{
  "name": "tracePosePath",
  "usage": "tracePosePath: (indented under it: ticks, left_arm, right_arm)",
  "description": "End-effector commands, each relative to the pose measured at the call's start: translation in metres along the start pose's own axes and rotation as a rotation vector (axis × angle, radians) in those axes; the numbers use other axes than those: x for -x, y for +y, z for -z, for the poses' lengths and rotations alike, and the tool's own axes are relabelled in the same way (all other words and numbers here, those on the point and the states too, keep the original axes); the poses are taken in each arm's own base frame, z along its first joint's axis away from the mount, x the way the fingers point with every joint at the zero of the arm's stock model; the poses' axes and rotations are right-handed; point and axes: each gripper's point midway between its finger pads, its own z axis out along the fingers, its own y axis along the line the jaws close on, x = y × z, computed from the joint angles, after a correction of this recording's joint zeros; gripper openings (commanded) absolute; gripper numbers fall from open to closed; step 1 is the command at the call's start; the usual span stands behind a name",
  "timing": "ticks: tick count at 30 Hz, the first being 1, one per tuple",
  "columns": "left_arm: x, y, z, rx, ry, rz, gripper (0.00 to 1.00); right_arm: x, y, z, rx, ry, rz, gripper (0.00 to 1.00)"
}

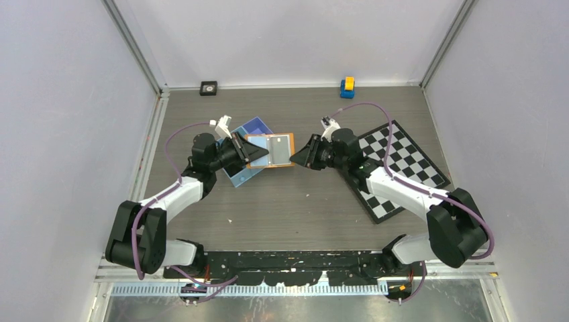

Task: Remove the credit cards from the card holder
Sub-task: Remove the credit card from the card holder.

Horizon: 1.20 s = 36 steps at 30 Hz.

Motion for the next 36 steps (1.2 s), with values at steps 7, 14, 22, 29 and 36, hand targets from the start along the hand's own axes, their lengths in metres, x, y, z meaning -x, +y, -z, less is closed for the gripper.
tracePosePath:
  ticks: [7, 14, 22, 29, 36]
  left_arm:
    - [0.009, -0.015, -0.001, -0.067, -0.021, -0.029, 0.00]
    - [0.008, -0.015, -0.001, -0.067, -0.018, -0.027, 0.00]
    - [0.007, -0.018, -0.003, -0.091, -0.011, -0.020, 0.00]
    - [0.007, -0.022, -0.004, -0.123, -0.005, -0.010, 0.00]
    - [0.007, -0.021, -0.005, -0.128, 0.000, -0.004, 0.00]
  right_arm:
    - [0.017, 0.011, 0.001, 0.017, -0.060, 0.017, 0.44]
    - [0.021, 0.009, 0.004, -0.001, -0.085, 0.021, 0.48]
    - [0.020, 0.008, 0.002, 0.004, -0.071, 0.012, 0.44]
    - [0.019, 0.002, -0.001, -0.012, -0.058, -0.009, 0.46]
    - [0.019, 0.019, 0.000, 0.139, -0.036, -0.058, 0.41]
